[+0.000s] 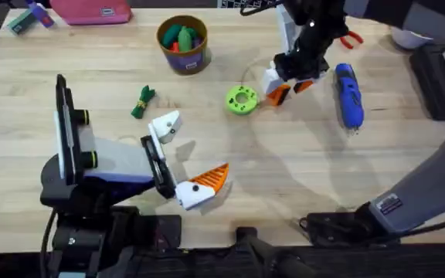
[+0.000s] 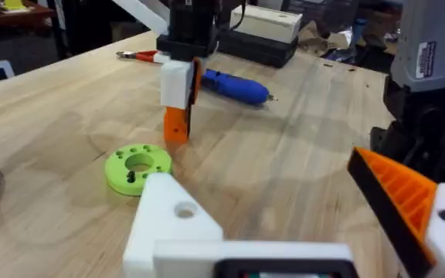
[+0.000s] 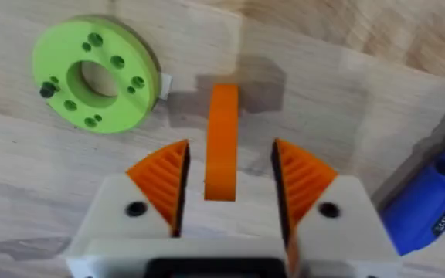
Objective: Pick up the gripper from the table and insert it into the empty holder that is missing its gripper. Then pick up a screw, insert it into the mounting hole, and use the screwdriver to tighten it. Finally, clean up the table by picking up the vegetable and placing it into the bucket.
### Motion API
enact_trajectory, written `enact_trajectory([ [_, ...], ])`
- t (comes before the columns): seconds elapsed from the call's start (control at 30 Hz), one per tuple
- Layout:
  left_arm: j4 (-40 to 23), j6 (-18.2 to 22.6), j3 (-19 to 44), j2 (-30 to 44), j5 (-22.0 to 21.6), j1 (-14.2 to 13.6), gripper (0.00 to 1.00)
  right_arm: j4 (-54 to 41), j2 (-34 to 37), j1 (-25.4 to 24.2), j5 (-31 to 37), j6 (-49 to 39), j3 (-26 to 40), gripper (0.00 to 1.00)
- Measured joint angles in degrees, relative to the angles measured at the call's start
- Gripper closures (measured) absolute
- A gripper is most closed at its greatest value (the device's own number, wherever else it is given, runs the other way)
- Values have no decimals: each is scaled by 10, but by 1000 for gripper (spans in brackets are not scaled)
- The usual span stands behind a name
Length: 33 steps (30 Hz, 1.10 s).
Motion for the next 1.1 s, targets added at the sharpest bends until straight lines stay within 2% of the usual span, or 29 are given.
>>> enact_trajectory([
  [0.1,0,0,0,0,0,0,15,0,0,0,0,1,0,520],
  [0.23,0,0,0,0,0,0,15,2,0,0,0,6,0,946],
  [0.27,0,0,0,0,0,0,15,2,0,0,0,7,0,983],
  [0.67,0,0,0,0,0,0,15,1,-10,0,0,24,0,990],
  [0.83,0,0,0,0,0,0,15,5,-82,0,-14,57,0,990],
  [1.1,0,0,0,0,0,0,16,66,-216,0,-140,88,-8,990],
])
